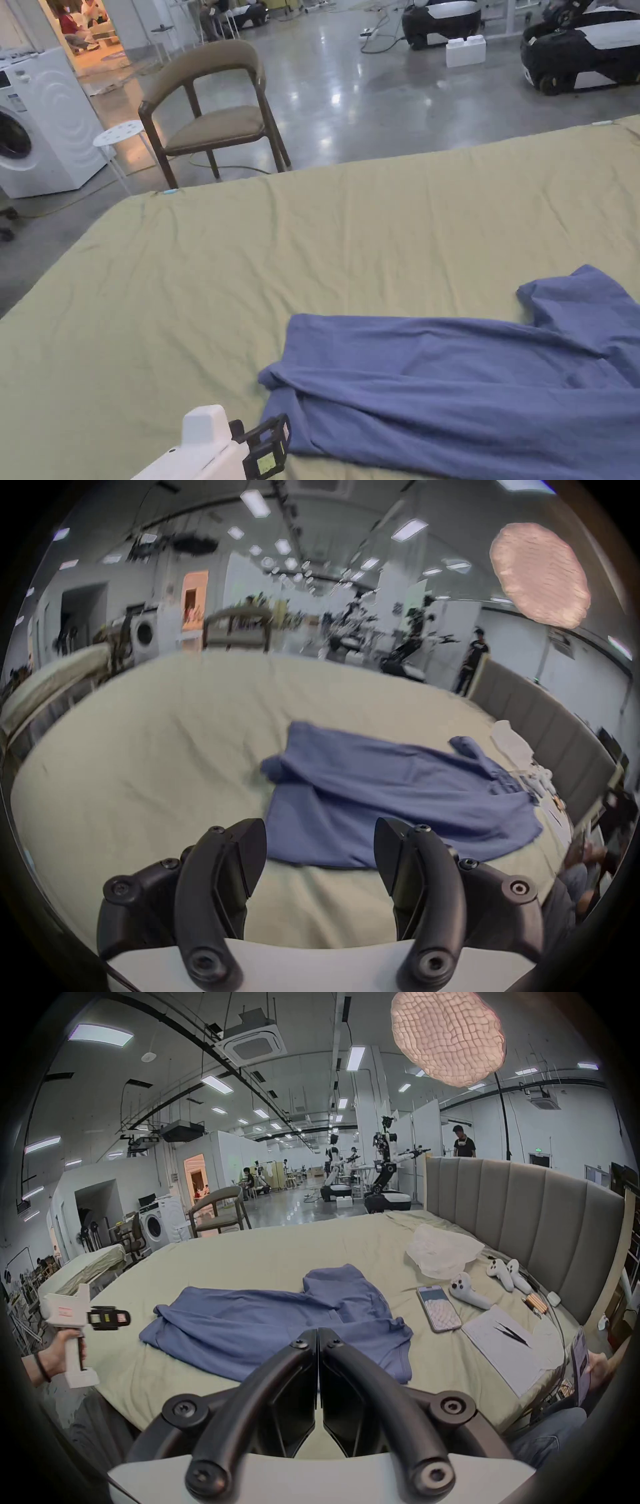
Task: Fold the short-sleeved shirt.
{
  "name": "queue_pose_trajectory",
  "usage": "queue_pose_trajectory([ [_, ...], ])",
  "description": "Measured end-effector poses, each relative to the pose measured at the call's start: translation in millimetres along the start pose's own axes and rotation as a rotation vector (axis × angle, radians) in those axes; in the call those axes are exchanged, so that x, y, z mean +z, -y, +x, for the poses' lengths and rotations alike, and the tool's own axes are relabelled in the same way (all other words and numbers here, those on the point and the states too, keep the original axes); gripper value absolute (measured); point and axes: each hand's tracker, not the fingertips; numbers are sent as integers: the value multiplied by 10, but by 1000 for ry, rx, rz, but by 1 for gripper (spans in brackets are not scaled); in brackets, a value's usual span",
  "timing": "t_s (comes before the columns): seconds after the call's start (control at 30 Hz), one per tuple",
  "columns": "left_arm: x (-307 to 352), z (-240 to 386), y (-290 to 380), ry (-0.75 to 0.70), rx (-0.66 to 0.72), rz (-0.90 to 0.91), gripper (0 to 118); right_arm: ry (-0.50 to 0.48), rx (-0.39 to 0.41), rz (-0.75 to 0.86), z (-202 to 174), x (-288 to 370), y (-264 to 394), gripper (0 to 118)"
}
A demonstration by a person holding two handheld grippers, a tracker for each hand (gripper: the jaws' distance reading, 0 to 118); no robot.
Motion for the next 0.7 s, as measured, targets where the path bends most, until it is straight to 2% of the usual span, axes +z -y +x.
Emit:
queue_pose_trajectory([
  [0.07, -289, -113, 1, -28, 28, -52, 68, 19, -5, -29, -155, 59, -119, 0],
  [0.17, -545, -157, 14, 0, 14, -78, 66, 46, -51, -70, -74, 44, -87, 0],
  [0.2, -614, -165, 28, 13, 13, -93, 58, 54, -69, -80, -52, 34, -79, 0],
  [0.27, -736, -154, 80, -21, 49, -178, 16, 71, -101, -100, -21, -3, -66, 0],
  [0.3, -770, -162, 115, -17, 69, -181, 11, 74, -110, -105, 97, -4, -5, 0],
  [0.33, -723, -160, 137, -10, 79, -132, 11, 80, -117, -117, 143, -28, 11, 0],
  [0.5, -737, -153, 107, -13, 53, -159, 10, 81, -144, -178, 373, -379, 88, 0],
  [0.53, -761, -132, 100, -21, 35, -175, 10, 80, -160, -198, 423, -511, 102, 10],
  [0.6, -786, -76, 96, -42, -10, -189, 10, 84, -189, -242, 553, -837, 174, 54],
  [0.63, -779, -25, 90, -50, -28, -191, 10, 94, -199, -274, 619, -1008, 214, 71],
  [0.7, -775, -12, 87, -54, -39, -193, 10, 137, -221, -335, 752, -1386, 327, 70],
])
